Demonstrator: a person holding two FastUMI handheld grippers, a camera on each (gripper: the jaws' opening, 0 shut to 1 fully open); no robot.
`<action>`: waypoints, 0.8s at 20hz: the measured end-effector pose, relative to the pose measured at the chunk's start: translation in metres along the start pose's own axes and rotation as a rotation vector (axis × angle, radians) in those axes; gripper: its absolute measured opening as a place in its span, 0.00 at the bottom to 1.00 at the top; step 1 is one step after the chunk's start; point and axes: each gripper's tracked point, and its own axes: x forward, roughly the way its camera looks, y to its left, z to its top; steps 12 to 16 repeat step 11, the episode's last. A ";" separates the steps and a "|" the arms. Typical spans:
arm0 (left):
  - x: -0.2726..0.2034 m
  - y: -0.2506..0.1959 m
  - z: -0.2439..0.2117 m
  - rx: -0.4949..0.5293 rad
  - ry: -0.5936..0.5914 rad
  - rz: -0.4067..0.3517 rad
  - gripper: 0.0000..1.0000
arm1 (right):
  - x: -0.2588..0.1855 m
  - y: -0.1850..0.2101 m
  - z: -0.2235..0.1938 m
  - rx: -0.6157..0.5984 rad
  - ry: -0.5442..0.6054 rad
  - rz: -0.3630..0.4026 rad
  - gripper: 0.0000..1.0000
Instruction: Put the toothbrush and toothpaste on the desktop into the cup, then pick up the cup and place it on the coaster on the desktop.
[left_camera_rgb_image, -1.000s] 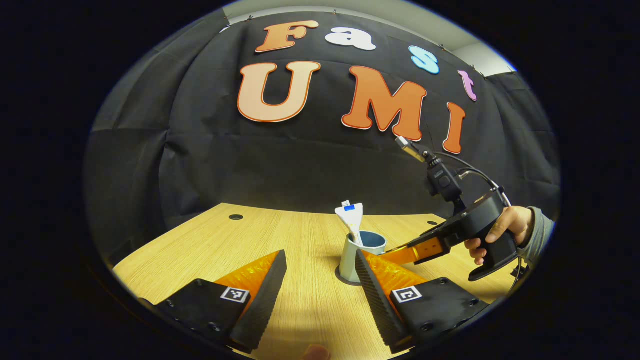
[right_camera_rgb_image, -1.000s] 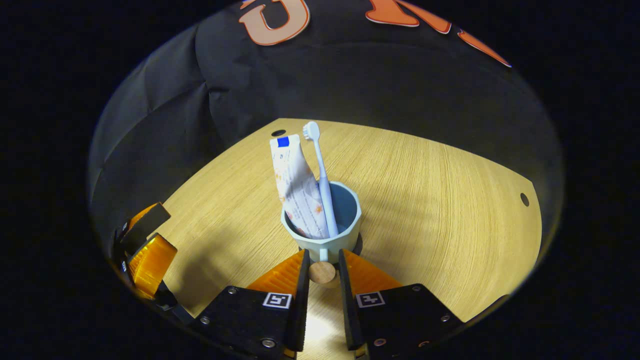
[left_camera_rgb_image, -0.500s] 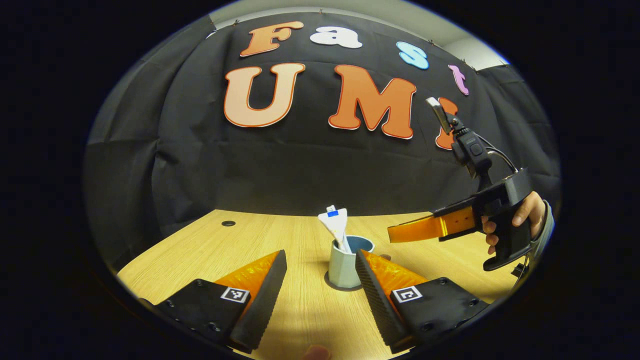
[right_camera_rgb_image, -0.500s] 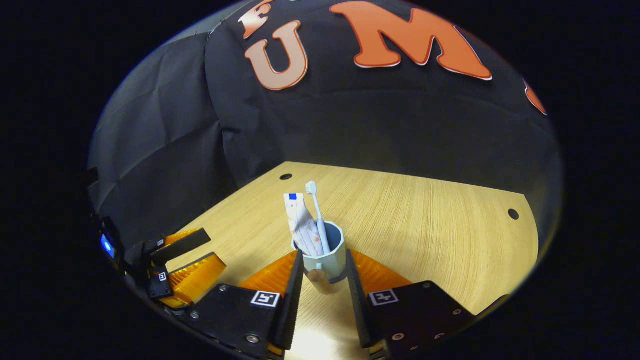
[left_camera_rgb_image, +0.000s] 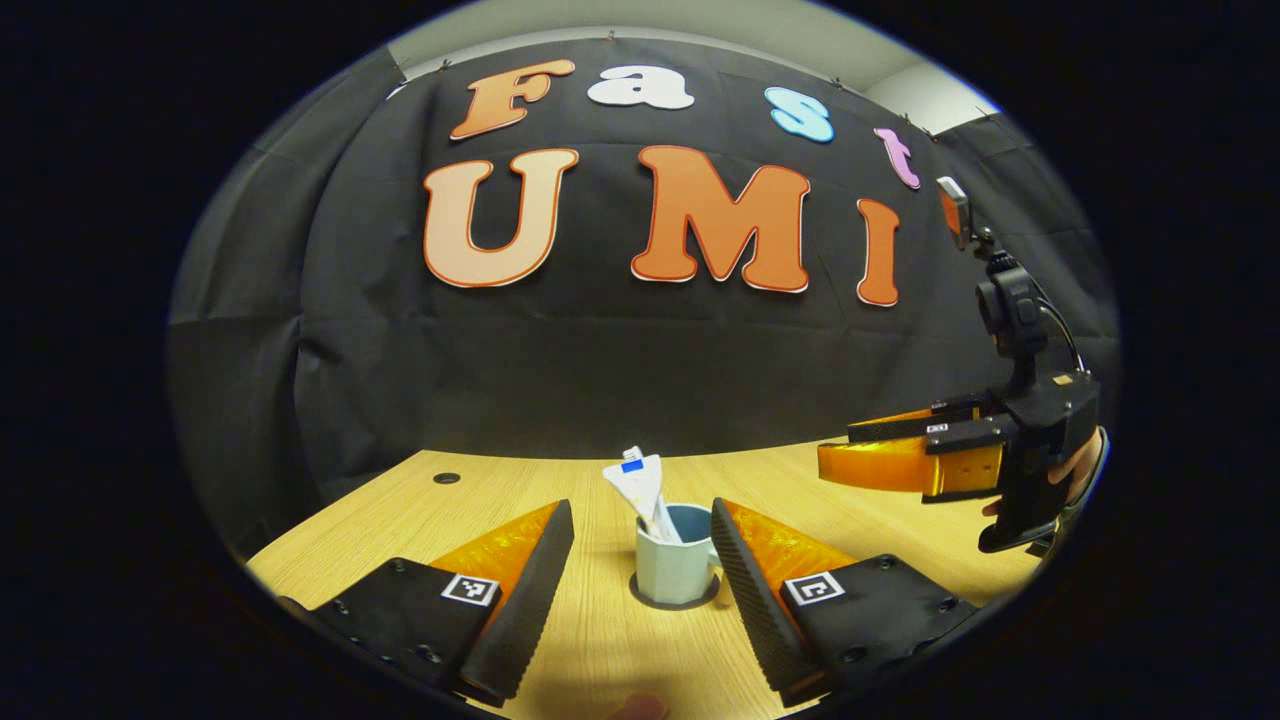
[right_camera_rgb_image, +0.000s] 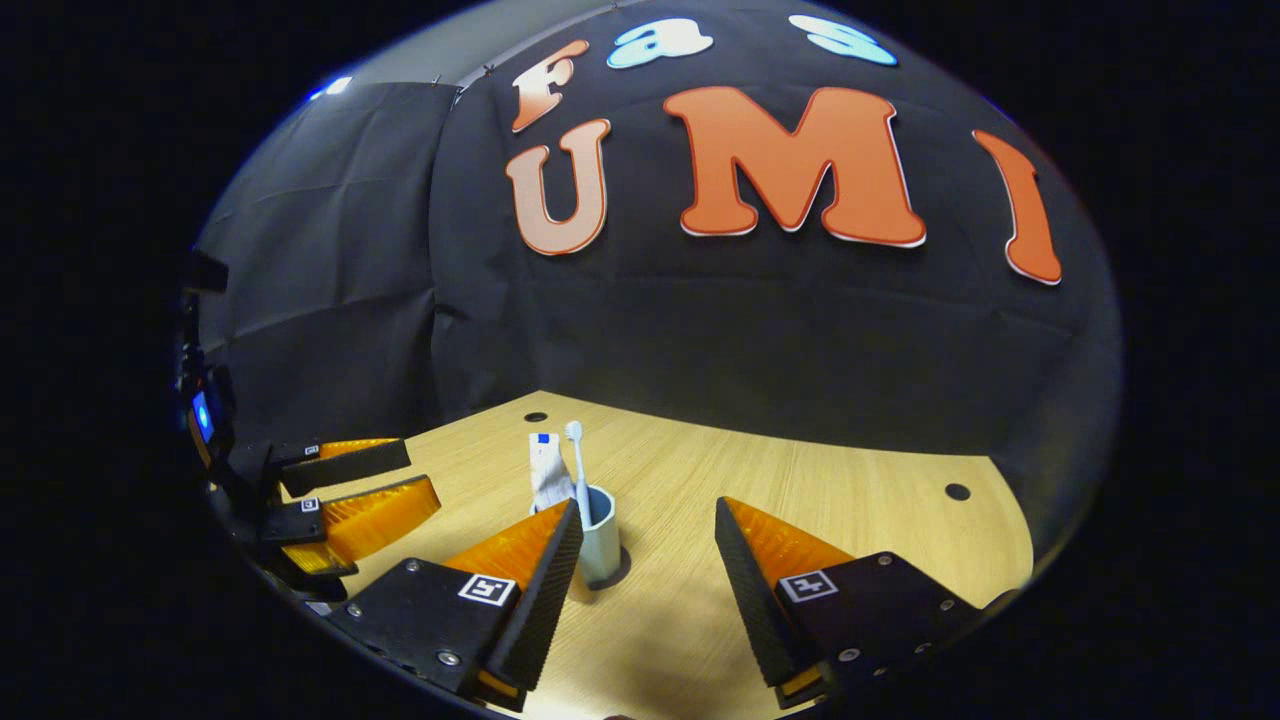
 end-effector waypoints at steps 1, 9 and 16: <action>0.001 -0.003 0.004 0.006 -0.009 0.001 0.88 | -0.005 -0.006 0.000 -0.007 -0.018 -0.020 0.81; -0.004 -0.016 0.033 0.041 -0.097 0.029 0.88 | -0.049 -0.038 0.012 -0.050 -0.209 -0.156 0.82; -0.007 -0.018 0.040 0.040 -0.120 0.030 0.88 | -0.060 -0.044 0.012 -0.071 -0.232 -0.196 0.82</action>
